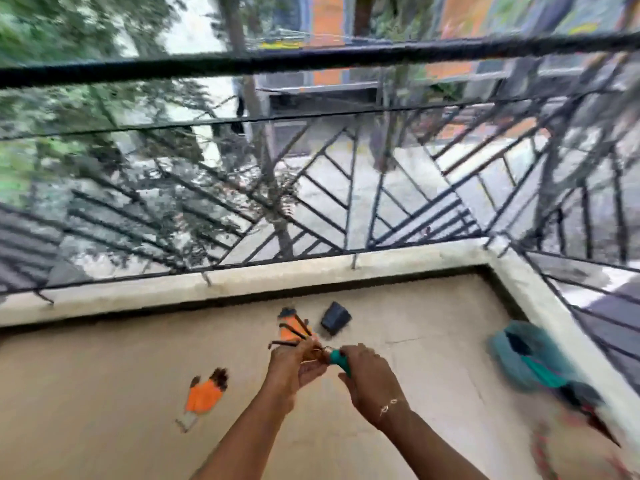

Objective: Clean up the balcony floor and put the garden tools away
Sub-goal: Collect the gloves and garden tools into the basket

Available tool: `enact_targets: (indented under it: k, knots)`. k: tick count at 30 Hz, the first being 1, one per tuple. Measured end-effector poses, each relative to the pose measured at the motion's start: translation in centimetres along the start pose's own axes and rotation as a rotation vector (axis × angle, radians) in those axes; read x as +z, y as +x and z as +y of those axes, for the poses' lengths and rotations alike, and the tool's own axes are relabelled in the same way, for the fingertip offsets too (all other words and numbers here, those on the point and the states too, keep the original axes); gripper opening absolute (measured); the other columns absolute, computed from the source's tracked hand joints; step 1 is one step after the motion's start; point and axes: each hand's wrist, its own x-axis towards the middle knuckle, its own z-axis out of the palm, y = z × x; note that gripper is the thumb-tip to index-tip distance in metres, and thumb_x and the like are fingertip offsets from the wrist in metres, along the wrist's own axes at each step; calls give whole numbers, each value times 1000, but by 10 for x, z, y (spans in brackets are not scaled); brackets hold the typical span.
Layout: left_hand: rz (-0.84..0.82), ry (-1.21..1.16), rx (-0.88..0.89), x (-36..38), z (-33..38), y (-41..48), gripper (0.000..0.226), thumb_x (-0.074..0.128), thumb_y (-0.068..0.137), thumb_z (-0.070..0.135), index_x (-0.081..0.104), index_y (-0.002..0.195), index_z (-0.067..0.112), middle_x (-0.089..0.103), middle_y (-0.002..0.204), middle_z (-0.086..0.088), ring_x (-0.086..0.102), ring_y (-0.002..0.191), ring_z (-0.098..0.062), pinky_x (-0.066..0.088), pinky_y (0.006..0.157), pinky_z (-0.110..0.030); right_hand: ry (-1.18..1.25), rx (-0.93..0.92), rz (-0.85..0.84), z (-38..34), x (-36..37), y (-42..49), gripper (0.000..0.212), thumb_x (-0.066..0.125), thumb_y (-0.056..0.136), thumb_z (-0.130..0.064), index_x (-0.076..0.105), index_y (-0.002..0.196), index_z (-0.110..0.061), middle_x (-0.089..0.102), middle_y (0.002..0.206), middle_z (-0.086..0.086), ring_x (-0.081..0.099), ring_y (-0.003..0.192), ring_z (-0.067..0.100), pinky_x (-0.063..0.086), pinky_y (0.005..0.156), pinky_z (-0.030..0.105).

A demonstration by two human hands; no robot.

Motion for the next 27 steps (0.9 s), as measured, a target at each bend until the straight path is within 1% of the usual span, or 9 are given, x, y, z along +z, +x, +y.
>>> enact_targets:
  k: [4, 7, 9, 11, 15, 18, 20, 23, 27]
  knots:
    - [-63, 110, -39, 115, -20, 16, 10, 59, 91, 11, 62, 89, 2, 70, 71, -12, 69, 59, -20, 57, 53, -26, 73, 100, 64, 97, -44, -16, 49, 41, 84, -36, 54, 124, -10, 59, 118, 11, 55, 106, 31, 41, 91, 36]
    - [-182, 181, -74, 197, -37, 19, 11, 62, 89, 12, 62, 87, 1, 70, 79, -15, 68, 70, -24, 58, 61, -29, 44, 171, 127, 169, -81, -30, 45, 42, 83, -40, 57, 115, -13, 62, 108, 8, 57, 98, 29, 44, 84, 36]
    - [-261, 209, -80, 247, -46, 19, 12, 62, 89, 12, 63, 86, 1, 69, 82, -17, 68, 75, -26, 57, 67, -29, 13, 211, 126, 209, -106, -38, 39, 46, 88, -35, 52, 121, -15, 57, 114, 6, 52, 105, 25, 38, 89, 32]
    - [-313, 215, -103, 289, -54, 21, 12, 60, 90, 11, 63, 87, 0, 68, 82, -17, 67, 77, -27, 57, 67, -29, -8, 253, 144, 242, -127, -46, 36, 51, 91, -29, 51, 123, -14, 56, 116, 7, 51, 107, 26, 36, 90, 32]
    - [-382, 233, -160, 359, -66, 28, 14, 58, 92, 12, 61, 89, -1, 67, 82, -19, 67, 68, -25, 57, 56, -25, 9, 407, 210, 294, -149, -61, 31, 52, 90, -29, 53, 118, -16, 55, 114, 4, 50, 106, 24, 36, 85, 31]
    - [-380, 267, -175, 404, -75, 40, 14, 52, 95, 12, 58, 90, -1, 67, 71, -18, 67, 59, -23, 57, 51, -25, 70, 511, 236, 330, -151, -68, 28, 50, 91, -30, 51, 117, -19, 52, 114, -2, 49, 107, 20, 35, 83, 27]
    - [-397, 293, -195, 433, -82, 51, 16, 50, 97, 12, 56, 91, -2, 67, 62, -16, 67, 54, -22, 57, 49, -25, 102, 568, 243, 354, -154, -69, 28, 50, 91, -29, 50, 117, -19, 52, 115, -2, 50, 106, 21, 37, 84, 29]
    - [-429, 311, -234, 477, -91, 71, 24, 48, 98, 15, 55, 88, -5, 66, 60, -16, 67, 53, -22, 57, 50, -25, 114, 616, 247, 397, -162, -60, 29, 51, 90, -29, 51, 117, -18, 53, 114, 0, 50, 107, 21, 40, 88, 32]
    - [-466, 345, -302, 537, -95, 108, 30, 42, 101, 16, 57, 84, -4, 67, 59, -14, 67, 49, -17, 55, 47, -23, 107, 657, 177, 458, -181, -33, 32, 50, 87, -27, 52, 117, -17, 52, 117, 3, 49, 110, 24, 40, 92, 35]
